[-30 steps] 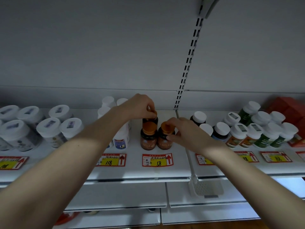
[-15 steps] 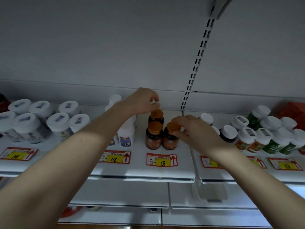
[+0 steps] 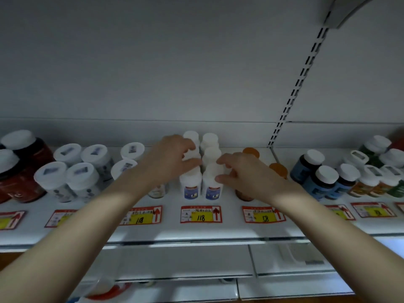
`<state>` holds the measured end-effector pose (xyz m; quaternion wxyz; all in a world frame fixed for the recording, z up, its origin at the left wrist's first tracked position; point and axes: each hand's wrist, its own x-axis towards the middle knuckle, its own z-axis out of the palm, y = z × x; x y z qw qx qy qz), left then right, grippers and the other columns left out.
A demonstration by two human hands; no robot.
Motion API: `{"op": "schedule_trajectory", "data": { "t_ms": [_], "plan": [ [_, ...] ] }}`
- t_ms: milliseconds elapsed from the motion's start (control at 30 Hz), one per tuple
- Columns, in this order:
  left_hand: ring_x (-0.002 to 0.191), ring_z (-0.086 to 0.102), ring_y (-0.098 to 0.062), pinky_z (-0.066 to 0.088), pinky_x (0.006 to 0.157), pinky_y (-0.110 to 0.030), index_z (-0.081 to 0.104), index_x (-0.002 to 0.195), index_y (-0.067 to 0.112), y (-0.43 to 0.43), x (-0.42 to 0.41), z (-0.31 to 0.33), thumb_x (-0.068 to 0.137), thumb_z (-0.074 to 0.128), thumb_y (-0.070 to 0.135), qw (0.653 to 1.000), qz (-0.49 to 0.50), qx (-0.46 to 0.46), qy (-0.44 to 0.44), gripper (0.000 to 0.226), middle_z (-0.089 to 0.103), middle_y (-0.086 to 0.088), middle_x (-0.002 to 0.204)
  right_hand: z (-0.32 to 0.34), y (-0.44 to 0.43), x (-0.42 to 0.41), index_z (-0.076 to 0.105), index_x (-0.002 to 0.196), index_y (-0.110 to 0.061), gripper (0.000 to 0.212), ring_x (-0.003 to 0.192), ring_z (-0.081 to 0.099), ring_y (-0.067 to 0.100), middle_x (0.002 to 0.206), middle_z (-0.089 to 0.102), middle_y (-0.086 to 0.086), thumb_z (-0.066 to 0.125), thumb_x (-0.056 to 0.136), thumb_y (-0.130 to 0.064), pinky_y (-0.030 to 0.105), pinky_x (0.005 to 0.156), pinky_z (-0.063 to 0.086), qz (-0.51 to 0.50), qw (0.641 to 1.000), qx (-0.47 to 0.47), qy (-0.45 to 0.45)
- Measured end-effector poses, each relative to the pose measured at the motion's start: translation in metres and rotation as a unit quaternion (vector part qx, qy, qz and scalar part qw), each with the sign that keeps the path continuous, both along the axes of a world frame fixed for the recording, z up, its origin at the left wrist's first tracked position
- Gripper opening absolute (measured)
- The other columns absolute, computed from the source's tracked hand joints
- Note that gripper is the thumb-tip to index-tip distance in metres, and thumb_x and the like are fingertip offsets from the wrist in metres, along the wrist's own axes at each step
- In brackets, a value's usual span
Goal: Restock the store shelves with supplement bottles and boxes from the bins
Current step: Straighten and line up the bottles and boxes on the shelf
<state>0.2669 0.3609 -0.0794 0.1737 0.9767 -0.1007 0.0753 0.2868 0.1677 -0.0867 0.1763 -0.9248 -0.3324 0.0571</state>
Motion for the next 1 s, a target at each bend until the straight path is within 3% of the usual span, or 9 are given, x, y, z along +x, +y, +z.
{"op": "schedule_trajectory", "data": {
  "t_ms": [100, 200, 400, 500, 633, 1000],
  "plan": [
    [0.101, 0.054, -0.025, 0.038, 0.079, -0.028, 0.055, 0.123, 0.011, 0.003, -0.011, -0.015, 0.084, 0.062, 0.042, 0.998, -0.014, 0.032, 0.047, 0.05, 0.055, -0.011, 0.114, -0.003, 0.014, -0.003, 0.04, 0.136, -0.015, 0.053, 0.103, 0.056, 0.023, 0.12, 0.055, 0.012, 0.058, 0.089, -0.033, 0.031, 0.084, 0.046, -0.033, 0.999, -0.008, 0.019],
    [0.102, 0.052, -0.026, 0.04, 0.08, -0.031, 0.053, 0.123, 0.011, 0.005, -0.011, -0.026, 0.085, 0.06, 0.041, 0.996, -0.03, 0.048, 0.066, 0.048, 0.053, -0.01, 0.114, -0.004, 0.02, -0.005, 0.037, 0.138, -0.015, 0.056, 0.104, 0.055, 0.023, 0.122, 0.054, 0.012, 0.058, 0.089, -0.031, 0.031, 0.085, 0.045, -0.053, 0.998, -0.014, 0.036],
    [0.1, 0.051, -0.025, 0.034, 0.076, -0.029, 0.052, 0.119, 0.009, 0.006, -0.011, -0.032, 0.09, 0.054, 0.026, 0.997, -0.038, 0.039, 0.05, 0.034, 0.052, -0.01, 0.107, -0.009, 0.023, -0.004, 0.039, 0.136, -0.015, 0.049, 0.106, 0.054, 0.021, 0.123, 0.054, 0.01, 0.055, 0.091, -0.029, 0.024, 0.077, 0.039, -0.069, 0.997, -0.024, 0.023],
    [0.096, 0.05, -0.023, 0.029, 0.07, -0.028, 0.053, 0.117, 0.008, 0.007, -0.013, -0.03, 0.09, 0.054, 0.025, 0.997, -0.05, 0.033, 0.049, 0.032, 0.052, -0.009, 0.104, -0.009, 0.023, -0.004, 0.04, 0.135, -0.014, 0.048, 0.103, 0.054, 0.022, 0.121, 0.055, 0.012, 0.054, 0.091, -0.029, 0.027, 0.079, 0.041, -0.068, 0.997, -0.025, 0.014],
    [0.098, 0.05, -0.022, 0.035, 0.075, -0.028, 0.051, 0.12, 0.009, 0.005, -0.016, -0.028, 0.091, 0.053, 0.025, 0.997, -0.05, 0.031, 0.056, 0.033, 0.052, -0.008, 0.107, -0.01, 0.023, -0.004, 0.041, 0.134, -0.014, 0.046, 0.1, 0.055, 0.023, 0.117, 0.055, 0.012, 0.054, 0.092, -0.029, 0.029, 0.079, 0.043, -0.061, 0.998, -0.027, 0.009],
    [0.1, 0.05, -0.022, 0.03, 0.071, -0.025, 0.049, 0.123, 0.01, 0.003, -0.014, -0.03, 0.091, 0.054, 0.027, 0.998, -0.031, 0.028, 0.05, 0.036, 0.052, -0.008, 0.109, -0.013, 0.02, 0.0, 0.041, 0.132, -0.014, 0.046, 0.096, 0.055, 0.023, 0.113, 0.054, 0.012, 0.054, 0.091, -0.031, 0.031, 0.08, 0.044, -0.052, 0.998, -0.015, 0.018]
  ]
}}
